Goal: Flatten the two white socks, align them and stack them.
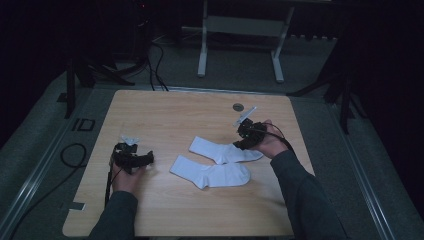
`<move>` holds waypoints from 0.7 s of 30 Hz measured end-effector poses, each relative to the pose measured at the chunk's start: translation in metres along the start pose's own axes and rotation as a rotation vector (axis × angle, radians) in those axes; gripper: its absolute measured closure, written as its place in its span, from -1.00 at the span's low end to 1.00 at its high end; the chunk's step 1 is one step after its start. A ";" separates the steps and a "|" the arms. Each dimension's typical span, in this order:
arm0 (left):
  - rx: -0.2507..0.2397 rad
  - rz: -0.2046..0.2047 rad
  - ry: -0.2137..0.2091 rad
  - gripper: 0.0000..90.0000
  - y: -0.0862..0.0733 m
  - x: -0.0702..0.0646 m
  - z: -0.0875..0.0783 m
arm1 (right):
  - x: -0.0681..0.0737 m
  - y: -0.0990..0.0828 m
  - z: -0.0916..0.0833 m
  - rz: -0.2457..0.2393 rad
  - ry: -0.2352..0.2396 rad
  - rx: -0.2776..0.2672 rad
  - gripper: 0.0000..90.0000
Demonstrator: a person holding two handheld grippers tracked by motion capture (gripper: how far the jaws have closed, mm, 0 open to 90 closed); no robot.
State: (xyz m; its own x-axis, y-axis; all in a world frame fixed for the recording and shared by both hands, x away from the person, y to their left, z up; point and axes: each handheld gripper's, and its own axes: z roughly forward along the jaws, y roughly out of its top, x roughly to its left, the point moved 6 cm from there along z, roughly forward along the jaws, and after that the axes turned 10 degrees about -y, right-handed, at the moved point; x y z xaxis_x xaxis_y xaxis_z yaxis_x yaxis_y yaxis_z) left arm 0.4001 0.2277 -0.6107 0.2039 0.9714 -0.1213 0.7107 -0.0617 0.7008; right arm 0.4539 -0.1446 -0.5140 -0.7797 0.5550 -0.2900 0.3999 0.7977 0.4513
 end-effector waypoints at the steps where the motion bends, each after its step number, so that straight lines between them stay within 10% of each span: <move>1: 0.000 0.000 0.000 -0.76 0.000 0.000 0.000 | 0.001 0.002 0.000 -0.008 0.001 0.001 0.15; 21: 0.000 0.000 0.000 -0.76 0.000 0.000 0.000 | 0.031 0.047 0.032 -0.118 0.075 0.016 0.25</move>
State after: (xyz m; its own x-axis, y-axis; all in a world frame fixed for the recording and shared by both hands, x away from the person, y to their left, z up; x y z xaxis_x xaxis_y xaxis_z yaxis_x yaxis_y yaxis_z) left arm 0.4000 0.2278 -0.6107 0.2042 0.9714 -0.1209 0.7107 -0.0622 0.7008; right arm 0.4641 -0.0822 -0.5287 -0.8552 0.4386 -0.2762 0.3107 0.8603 0.4041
